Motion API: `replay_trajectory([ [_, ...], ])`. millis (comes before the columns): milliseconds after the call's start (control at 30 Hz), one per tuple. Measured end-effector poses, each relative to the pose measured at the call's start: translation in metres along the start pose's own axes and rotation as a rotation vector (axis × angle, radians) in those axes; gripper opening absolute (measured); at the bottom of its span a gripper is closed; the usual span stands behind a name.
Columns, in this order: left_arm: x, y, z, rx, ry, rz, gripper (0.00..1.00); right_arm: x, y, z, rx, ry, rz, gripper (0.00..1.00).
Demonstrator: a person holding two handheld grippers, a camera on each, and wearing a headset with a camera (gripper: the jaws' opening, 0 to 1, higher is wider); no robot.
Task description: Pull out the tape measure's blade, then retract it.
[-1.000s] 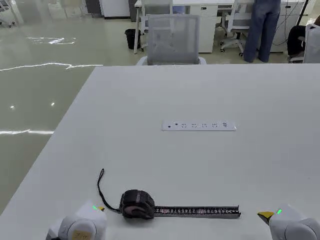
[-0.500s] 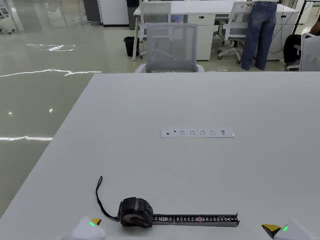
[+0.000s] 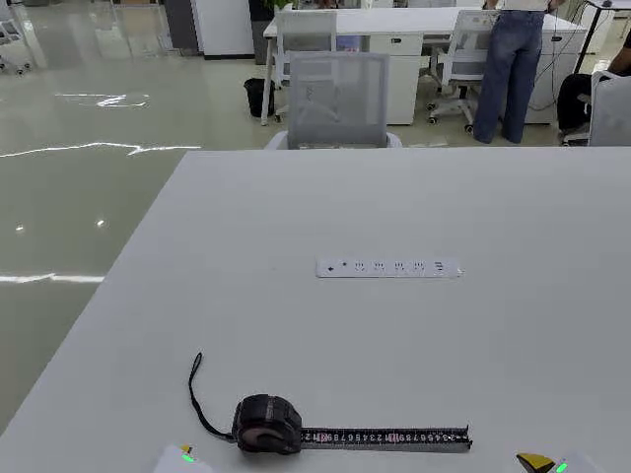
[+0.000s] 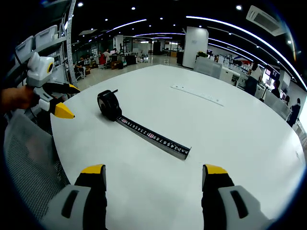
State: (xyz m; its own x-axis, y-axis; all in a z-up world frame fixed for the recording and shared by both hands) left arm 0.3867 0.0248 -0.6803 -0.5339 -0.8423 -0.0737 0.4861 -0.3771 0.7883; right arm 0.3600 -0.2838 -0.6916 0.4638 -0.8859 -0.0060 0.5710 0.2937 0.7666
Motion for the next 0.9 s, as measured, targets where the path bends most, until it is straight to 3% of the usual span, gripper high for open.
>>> replay_trajectory([
  [367,-0.0036,-0.0004,0.0019,0.007,0.064,0.032,0.98,-0.0011,-0.0015,-0.0008,-0.002,0.005,-0.003,0.84],
  [467,-0.0028,0.0008,0.0018,0.015,0.061,0.064,0.99,-0.0013,-0.0015,-0.0012,-0.002,0.008,-0.001,0.84],
  [900,0.0000,0.0010,-0.0030,-0.011,0.073,0.070,0.99,0.0020,-0.0026,0.0007,0.008,0.020,0.018,0.80],
])
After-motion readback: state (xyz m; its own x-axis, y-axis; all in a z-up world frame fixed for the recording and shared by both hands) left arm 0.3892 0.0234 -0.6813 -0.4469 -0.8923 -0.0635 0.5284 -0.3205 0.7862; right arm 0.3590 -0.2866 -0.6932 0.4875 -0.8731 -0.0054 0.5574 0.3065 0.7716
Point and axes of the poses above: the centre of the closed fingertips' face, and the gripper's own axes: z roughly backward along the fingers, x roughly to its right, y roughly out of its top, the point moved 8 cm from there along z, roughly backward along the fingers, and after that the axes turned 4 degrees about -z, right-handed, at the moved point
